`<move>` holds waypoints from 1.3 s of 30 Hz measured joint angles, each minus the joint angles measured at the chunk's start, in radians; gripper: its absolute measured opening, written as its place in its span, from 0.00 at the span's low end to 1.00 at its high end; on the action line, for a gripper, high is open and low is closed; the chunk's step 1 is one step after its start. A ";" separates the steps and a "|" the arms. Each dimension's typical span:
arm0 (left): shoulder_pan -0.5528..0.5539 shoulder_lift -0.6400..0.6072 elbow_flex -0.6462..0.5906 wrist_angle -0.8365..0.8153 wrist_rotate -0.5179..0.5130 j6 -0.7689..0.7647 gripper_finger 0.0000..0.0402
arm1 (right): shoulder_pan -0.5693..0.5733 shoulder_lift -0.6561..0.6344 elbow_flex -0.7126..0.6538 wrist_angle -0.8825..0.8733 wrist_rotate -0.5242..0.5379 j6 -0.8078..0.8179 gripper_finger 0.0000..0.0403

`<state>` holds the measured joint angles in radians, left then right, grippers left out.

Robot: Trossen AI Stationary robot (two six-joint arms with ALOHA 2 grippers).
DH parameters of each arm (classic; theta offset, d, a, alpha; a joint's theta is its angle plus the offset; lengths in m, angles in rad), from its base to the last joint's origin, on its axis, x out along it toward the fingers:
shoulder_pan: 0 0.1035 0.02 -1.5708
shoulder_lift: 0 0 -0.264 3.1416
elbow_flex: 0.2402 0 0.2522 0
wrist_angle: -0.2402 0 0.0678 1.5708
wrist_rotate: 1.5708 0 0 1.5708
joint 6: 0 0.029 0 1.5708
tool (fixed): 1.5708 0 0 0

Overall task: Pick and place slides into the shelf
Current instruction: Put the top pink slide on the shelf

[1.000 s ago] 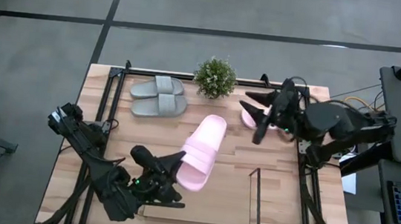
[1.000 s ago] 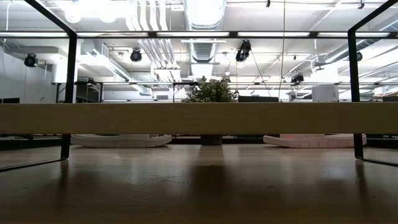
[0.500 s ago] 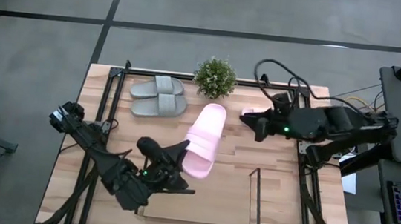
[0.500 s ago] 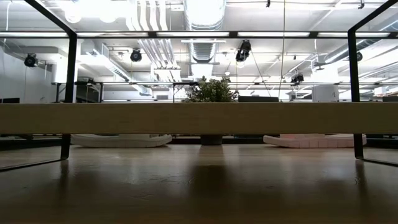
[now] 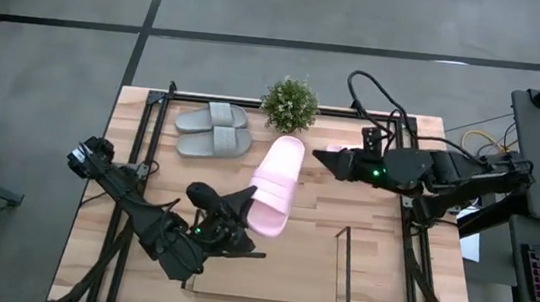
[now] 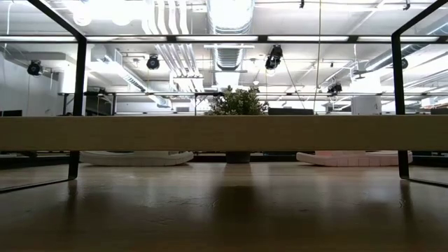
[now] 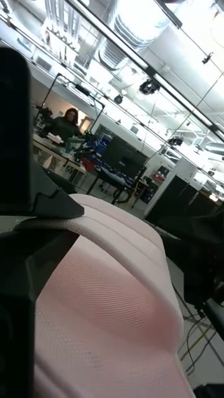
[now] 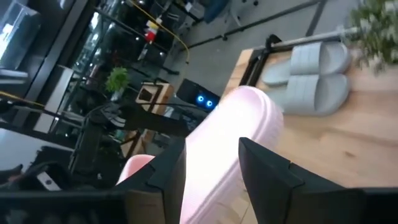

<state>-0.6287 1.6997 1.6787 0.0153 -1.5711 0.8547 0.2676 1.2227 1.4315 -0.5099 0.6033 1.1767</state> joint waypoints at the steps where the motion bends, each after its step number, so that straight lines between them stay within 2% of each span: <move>1: 0.004 0.000 0.000 0.000 0.000 0.000 0.00 | 0.000 -0.003 0.000 0.011 0.000 -0.033 0.35; 3: 0.010 0.000 0.000 0.001 0.000 0.000 0.00 | 0.000 -0.013 0.002 0.049 -0.001 -0.113 0.35; 6: 0.019 0.000 0.000 0.002 0.000 0.000 0.00 | 0.000 -0.023 0.009 0.114 -0.075 -0.246 0.35; 11: 0.027 0.000 0.001 0.002 0.000 0.000 0.00 | -0.004 -0.024 0.026 0.123 -0.273 -0.365 0.33; 16: 0.027 0.000 0.002 0.002 0.000 0.000 0.00 | -0.054 -0.024 0.029 0.121 -0.483 -0.533 0.32; 22: 0.027 0.000 0.002 0.002 0.000 0.000 0.00 | -0.127 -0.024 0.029 0.085 -0.550 -0.645 0.32; 28: 0.027 0.000 0.002 0.002 0.000 -0.001 0.00 | -0.193 -0.006 0.029 0.074 -0.756 -0.717 0.31; 32: 0.027 0.000 0.002 0.002 0.000 -0.001 0.00 | -0.212 0.013 0.028 0.065 -0.784 -0.773 0.31; 36: 0.027 0.000 0.002 0.002 0.000 -0.001 0.00 | -0.235 0.033 0.031 0.102 -0.872 -0.793 0.32; 39: 0.027 0.000 0.002 0.003 0.000 -0.001 0.00 | -0.241 0.055 0.036 0.109 -0.896 -0.805 0.32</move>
<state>-0.6022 1.6993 1.6810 0.0180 -1.5707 0.8536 0.0264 1.2775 1.4673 -0.4010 -0.2922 0.3719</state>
